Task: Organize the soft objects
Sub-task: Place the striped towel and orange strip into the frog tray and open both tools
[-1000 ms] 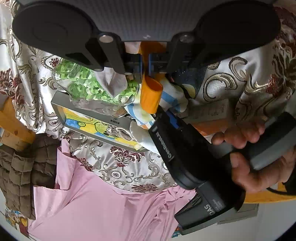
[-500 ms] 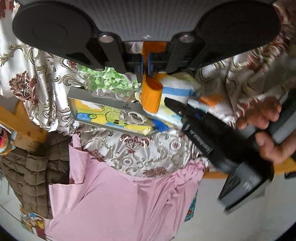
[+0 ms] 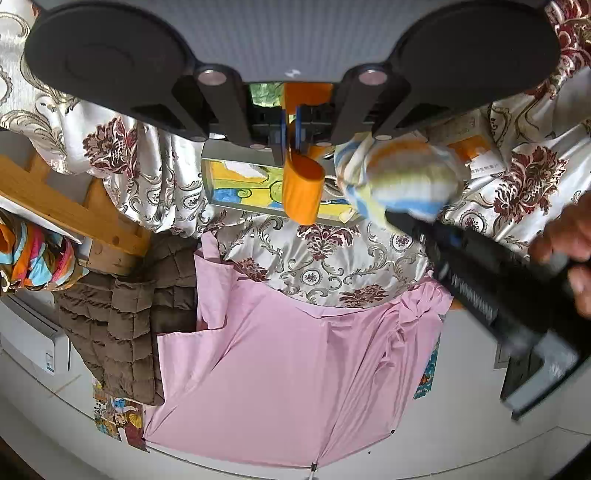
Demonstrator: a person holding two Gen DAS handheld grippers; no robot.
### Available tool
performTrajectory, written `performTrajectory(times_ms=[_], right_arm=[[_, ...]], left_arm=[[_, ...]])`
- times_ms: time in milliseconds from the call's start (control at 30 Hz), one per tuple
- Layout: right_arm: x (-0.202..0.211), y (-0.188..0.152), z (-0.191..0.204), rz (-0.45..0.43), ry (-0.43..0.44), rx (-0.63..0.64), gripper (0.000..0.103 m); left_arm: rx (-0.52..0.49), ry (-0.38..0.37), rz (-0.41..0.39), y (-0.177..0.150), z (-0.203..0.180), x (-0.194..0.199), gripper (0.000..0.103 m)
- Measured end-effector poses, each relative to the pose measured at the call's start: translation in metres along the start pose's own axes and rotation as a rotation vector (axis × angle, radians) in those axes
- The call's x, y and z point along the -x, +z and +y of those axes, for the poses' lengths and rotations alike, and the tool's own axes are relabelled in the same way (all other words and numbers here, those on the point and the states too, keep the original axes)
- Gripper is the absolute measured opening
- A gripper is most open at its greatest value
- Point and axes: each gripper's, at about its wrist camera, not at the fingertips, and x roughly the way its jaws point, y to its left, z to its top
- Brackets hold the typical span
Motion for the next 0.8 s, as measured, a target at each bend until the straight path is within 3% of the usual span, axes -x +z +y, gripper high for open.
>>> performTrajectory(times_ms=[200,433,633,800], right_arm=[[-0.035,0.030,-0.009,-0.006,0.026,0.044,0.005],[-0.120,0.072,-0.035,0.045,0.054,0.010,0.005],[-0.209,0.083,-0.049,0.136,0.103,-0.051,0.005],[-0.277,0.076,-0.061,0.223,0.118,-0.139,0.005]], left_arm=[[-0.035,0.021,-0.051,0.047,0.006,-0.021,0.011],[-0.002,0.048,-0.128,0.096,0.050,-0.070,0.011],[0.060,0.060,-0.171,0.113,0.098,-0.121,0.011],[0.077,0.112,-0.180,0.111,0.126,-0.161,0.011]])
